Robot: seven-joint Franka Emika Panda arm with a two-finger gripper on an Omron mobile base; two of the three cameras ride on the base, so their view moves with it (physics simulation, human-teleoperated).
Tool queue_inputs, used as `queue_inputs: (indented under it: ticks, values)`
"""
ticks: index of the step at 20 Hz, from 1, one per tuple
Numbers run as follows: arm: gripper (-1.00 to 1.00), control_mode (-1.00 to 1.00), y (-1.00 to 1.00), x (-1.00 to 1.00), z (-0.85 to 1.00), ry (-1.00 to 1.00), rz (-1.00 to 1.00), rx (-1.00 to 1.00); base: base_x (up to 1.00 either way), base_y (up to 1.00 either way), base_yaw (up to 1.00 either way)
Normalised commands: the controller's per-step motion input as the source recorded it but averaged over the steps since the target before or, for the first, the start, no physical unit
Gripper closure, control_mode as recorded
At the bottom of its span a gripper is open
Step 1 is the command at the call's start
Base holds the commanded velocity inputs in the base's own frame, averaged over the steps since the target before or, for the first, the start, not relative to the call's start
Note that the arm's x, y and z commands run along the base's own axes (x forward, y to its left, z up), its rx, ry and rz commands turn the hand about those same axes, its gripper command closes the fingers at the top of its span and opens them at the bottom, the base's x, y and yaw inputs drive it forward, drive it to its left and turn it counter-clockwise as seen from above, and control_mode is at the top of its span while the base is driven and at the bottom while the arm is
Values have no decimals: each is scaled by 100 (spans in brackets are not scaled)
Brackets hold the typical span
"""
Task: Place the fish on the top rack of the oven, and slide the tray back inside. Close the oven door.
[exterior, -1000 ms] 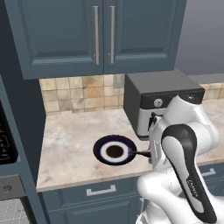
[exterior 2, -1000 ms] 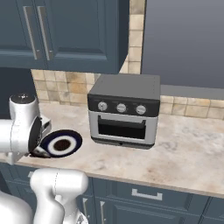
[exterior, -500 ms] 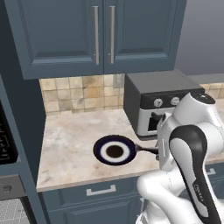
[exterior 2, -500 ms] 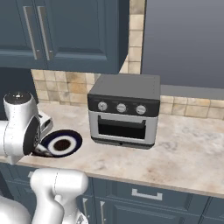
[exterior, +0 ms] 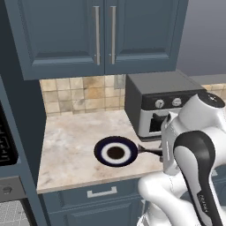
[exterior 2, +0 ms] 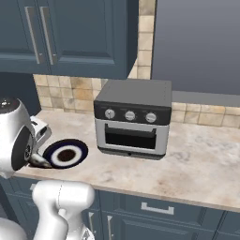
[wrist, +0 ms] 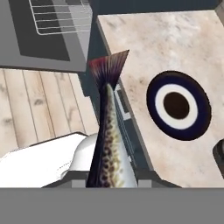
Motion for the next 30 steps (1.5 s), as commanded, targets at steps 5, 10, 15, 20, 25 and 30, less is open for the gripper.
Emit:
queue_inputs:
  ticks: [5,10,15,20,25,30]
  values:
    - [100,100,0,0,0,0,0,0,-53,0,2]
    - [100,100,0,0,0,0,0,0,-39,0,11]
    - [100,100,0,0,0,0,0,0,-13,20,35]
    - [100,100,0,0,0,0,0,0,0,26,61]
    - [100,100,0,0,0,0,0,0,0,32,66]
    - [100,100,0,0,0,0,0,0,0,36,68]
